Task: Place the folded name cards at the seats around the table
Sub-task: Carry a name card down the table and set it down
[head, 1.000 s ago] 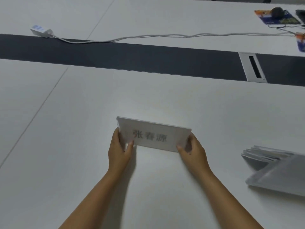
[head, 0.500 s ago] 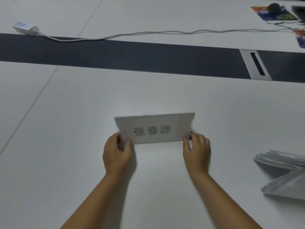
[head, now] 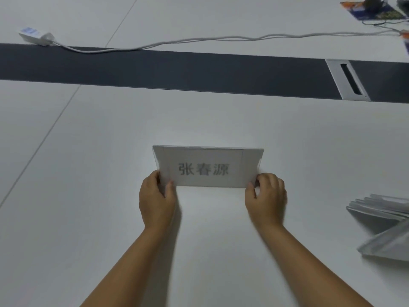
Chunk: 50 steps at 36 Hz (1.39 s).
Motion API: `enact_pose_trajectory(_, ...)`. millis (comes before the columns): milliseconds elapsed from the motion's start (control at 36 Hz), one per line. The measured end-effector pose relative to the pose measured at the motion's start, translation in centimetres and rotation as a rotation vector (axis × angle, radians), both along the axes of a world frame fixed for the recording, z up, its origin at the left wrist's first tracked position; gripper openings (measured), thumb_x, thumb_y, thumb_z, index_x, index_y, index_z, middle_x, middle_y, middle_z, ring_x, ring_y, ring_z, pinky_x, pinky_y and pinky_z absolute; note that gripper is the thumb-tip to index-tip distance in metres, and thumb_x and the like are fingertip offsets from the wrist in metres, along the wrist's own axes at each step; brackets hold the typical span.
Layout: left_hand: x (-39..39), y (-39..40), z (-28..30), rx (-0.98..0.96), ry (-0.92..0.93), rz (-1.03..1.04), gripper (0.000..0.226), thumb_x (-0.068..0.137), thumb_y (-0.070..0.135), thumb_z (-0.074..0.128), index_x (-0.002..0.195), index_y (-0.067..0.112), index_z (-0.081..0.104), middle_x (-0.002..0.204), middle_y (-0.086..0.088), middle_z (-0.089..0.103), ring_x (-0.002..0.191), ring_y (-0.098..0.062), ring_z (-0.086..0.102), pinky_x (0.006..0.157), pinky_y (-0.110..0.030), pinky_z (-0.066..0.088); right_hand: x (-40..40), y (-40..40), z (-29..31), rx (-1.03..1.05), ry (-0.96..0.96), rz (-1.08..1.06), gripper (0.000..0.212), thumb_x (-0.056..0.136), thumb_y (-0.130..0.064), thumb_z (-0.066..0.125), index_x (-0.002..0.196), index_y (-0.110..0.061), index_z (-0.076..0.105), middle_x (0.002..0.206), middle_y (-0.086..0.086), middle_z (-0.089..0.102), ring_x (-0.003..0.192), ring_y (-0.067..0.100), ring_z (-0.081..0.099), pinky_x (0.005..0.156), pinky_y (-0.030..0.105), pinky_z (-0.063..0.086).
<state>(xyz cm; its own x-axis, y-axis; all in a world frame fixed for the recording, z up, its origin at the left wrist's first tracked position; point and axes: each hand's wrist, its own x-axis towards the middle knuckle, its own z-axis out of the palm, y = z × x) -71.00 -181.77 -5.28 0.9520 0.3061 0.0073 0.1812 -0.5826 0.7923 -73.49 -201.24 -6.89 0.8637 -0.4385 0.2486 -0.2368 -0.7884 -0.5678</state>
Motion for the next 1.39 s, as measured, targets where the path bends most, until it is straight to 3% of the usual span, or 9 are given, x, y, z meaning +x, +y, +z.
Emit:
enact_pose_trajectory(139, -0.04, -0.02, 0.08, 0.008, -0.003, 0.002, 0.026, 0.084, 0.009, 0.053, 0.109, 0.008, 0.052, 0.100, 0.003, 0.051, 0.090, -0.016, 0.047, 0.076, -0.029, 0.036, -0.08, 0.02, 0.02, 0.027, -0.022, 0.009, 0.030, 0.070, -0.032, 0.036, 0.066, -0.007, 0.051, 0.076, 0.010, 0.060, 0.079, 0.031, 0.051, 0.068, 0.032, 0.030)
enact_pose_trajectory(250, -0.11, -0.05, 0.19, 0.010, -0.005, 0.006, 0.024, 0.082, 0.008, 0.054, 0.106, 0.007, 0.052, 0.098, 0.002, 0.051, 0.087, -0.019, 0.048, 0.074, -0.030, 0.036, -0.08, -0.08, 0.06, 0.060, 0.011, 0.005, 0.019, 0.069, -0.024, 0.045, 0.066, -0.007, 0.051, 0.078, 0.010, 0.060, 0.081, 0.031, 0.050, 0.070, 0.031, 0.029)
enact_pose_trajectory(389, -0.23, 0.15, -0.14, -0.028, -0.002, 0.005, 0.027, 0.076, 0.015, 0.057, 0.102, 0.009, 0.052, 0.095, -0.004, 0.055, 0.083, -0.024, 0.051, 0.073, -0.033, 0.039, -0.09, -0.03, 0.10, 0.060, -0.024, 0.012, 0.029, 0.066, -0.033, 0.033, 0.066, -0.009, 0.049, 0.077, 0.009, 0.060, 0.079, 0.029, 0.050, 0.069, 0.031, 0.030)
enact_pose_trajectory(556, -0.42, 0.05, -0.01, -0.036, -0.009, -0.003, 0.027, 0.065, 0.023, 0.046, 0.092, 0.017, 0.048, 0.090, -0.001, 0.053, 0.078, -0.023, 0.049, 0.069, -0.032, 0.037, -0.17, -0.09, 0.08, 0.067, -0.027, 0.025, 0.013, 0.063, -0.031, 0.033, 0.063, -0.018, 0.036, 0.074, 0.008, 0.057, 0.077, 0.029, 0.048, 0.068, 0.031, 0.030)
enact_pose_trajectory(667, -0.48, -0.01, 0.09, -0.028, -0.008, 0.004, 0.036, 0.065, 0.024, 0.048, 0.099, 0.012, 0.050, 0.091, -0.001, 0.053, 0.080, -0.025, 0.051, 0.070, -0.035, 0.042, -0.18, -0.10, 0.09, 0.086, -0.010, 0.022, 0.010, 0.063, -0.019, 0.044, 0.061, -0.016, 0.036, 0.075, 0.009, 0.057, 0.080, 0.030, 0.049, 0.069, 0.032, 0.030)
enact_pose_trajectory(861, -0.39, -0.09, 0.10, -0.021, -0.006, 0.011, 0.033, 0.073, 0.017, 0.057, 0.105, 0.009, 0.051, 0.096, -0.002, 0.054, 0.087, -0.027, 0.053, 0.074, -0.036, 0.044, -0.20, -0.14, 0.01, 0.071, -0.039, 0.035, 0.012, 0.062, -0.030, 0.035, 0.061, -0.018, 0.035, 0.073, 0.007, 0.057, 0.076, 0.029, 0.049, 0.067, 0.031, 0.031)
enact_pose_trajectory(1083, -0.26, -0.08, -0.06, -0.023, -0.021, 0.084, 0.035, 0.078, 0.005, 0.052, 0.112, 0.007, 0.048, 0.105, -0.008, 0.055, 0.083, -0.024, 0.050, 0.072, -0.031, 0.035, -0.17, -0.09, 0.17, 0.001, -0.027, 0.082, 0.037, 0.066, -0.040, 0.039, 0.065, -0.009, 0.060, 0.080, 0.006, 0.064, 0.083, 0.031, 0.057, 0.069, 0.031, 0.032)
enact_pose_trajectory(1250, -0.13, 0.10, -0.37, -0.002, -0.023, 0.088, 0.039, 0.083, 0.007, 0.049, 0.121, 0.008, 0.043, 0.116, -0.013, 0.054, 0.092, -0.020, 0.048, 0.077, -0.030, 0.036, -0.15, -0.18, 0.14, -0.027, -0.025, 0.107, 0.030, 0.070, -0.037, 0.050, 0.070, -0.010, 0.064, 0.082, 0.005, 0.068, 0.084, 0.033, 0.059, 0.068, 0.032, 0.034)
enact_pose_trajectory(1389, -0.12, 0.05, -0.38, 0.014, -0.012, 0.094, 0.041, 0.085, 0.007, 0.048, 0.125, 0.006, 0.041, 0.121, -0.014, 0.053, 0.107, -0.028, 0.049, 0.086, -0.033, 0.040, -0.11, -0.11, 0.09, -0.037, -0.012, 0.103, 0.019, 0.067, -0.028, 0.060, 0.070, -0.010, 0.065, 0.082, 0.005, 0.068, 0.083, 0.032, 0.059, 0.069, 0.032, 0.033)
